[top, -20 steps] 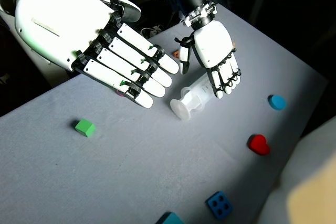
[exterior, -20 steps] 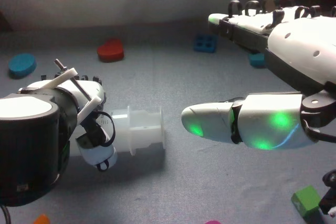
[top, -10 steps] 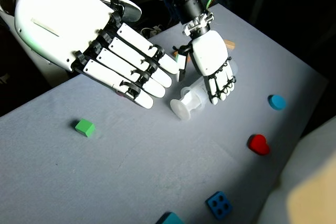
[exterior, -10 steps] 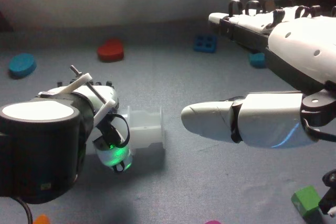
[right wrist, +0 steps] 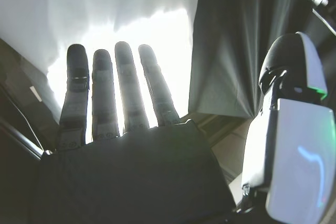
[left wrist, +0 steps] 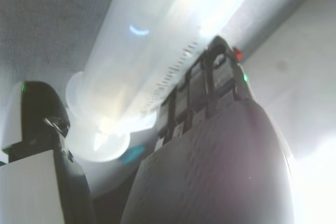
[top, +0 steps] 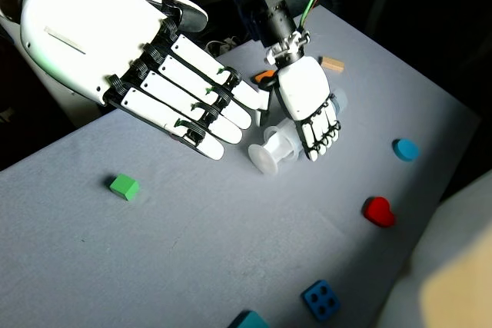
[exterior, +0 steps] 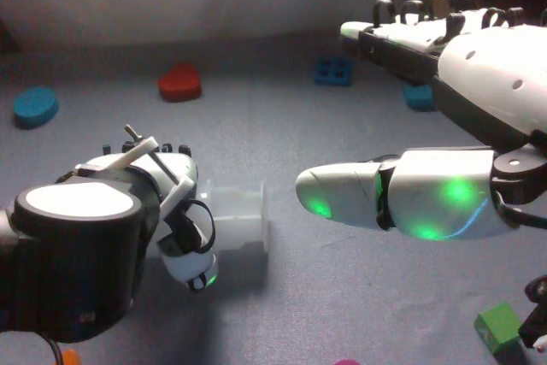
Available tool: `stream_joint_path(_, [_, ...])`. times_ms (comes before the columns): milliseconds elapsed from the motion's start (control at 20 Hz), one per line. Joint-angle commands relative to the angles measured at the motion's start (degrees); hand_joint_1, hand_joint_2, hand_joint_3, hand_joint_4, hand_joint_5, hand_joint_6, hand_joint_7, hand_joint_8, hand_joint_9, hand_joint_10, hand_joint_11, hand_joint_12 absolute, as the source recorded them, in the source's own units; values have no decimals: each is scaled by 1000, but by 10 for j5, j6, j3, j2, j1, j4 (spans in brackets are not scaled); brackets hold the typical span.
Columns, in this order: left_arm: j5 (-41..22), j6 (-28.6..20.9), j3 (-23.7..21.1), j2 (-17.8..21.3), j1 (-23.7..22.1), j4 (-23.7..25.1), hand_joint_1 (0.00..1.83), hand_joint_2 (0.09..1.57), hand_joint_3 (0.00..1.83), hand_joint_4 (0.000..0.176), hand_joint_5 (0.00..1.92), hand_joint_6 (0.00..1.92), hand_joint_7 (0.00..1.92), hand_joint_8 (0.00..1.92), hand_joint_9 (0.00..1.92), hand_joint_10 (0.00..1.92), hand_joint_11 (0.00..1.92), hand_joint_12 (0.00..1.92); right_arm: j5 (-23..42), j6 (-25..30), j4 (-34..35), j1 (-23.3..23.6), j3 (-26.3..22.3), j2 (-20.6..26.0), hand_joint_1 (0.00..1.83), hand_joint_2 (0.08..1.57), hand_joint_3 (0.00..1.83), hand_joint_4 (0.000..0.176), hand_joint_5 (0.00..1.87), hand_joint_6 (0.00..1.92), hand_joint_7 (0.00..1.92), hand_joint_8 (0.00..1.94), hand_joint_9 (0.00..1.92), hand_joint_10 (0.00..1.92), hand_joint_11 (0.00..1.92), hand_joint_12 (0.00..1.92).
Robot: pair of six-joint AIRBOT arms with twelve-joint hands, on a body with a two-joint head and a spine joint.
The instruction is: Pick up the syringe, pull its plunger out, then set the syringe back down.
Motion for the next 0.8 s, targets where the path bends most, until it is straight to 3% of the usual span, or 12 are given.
stream_joint_path(0, [13, 2, 3, -3, 1, 34, 997, 1006, 0, 0, 184, 0, 82, 8, 72, 7, 0, 165, -16, 6, -45, 8, -2, 0, 244, 895, 0, 0, 165, 6, 203, 4, 136, 5, 0, 645])
stream_joint_path(450, [4, 2, 18, -27, 14, 53, 968, 1013, 3, 0, 177, 3, 95, 4, 78, 4, 0, 119, -16, 8, -45, 8, -2, 0, 245, 894, 0, 0, 180, 8, 210, 4, 138, 4, 0, 634])
stream_joint_path(750, [-2, -20, 16, -27, 27, 66, 989, 1033, 5, 0, 212, 2, 144, 2, 124, 6, 0, 278, -17, 8, -45, 7, -2, 0, 246, 892, 0, 0, 162, 0, 192, 0, 124, 0, 0, 602])
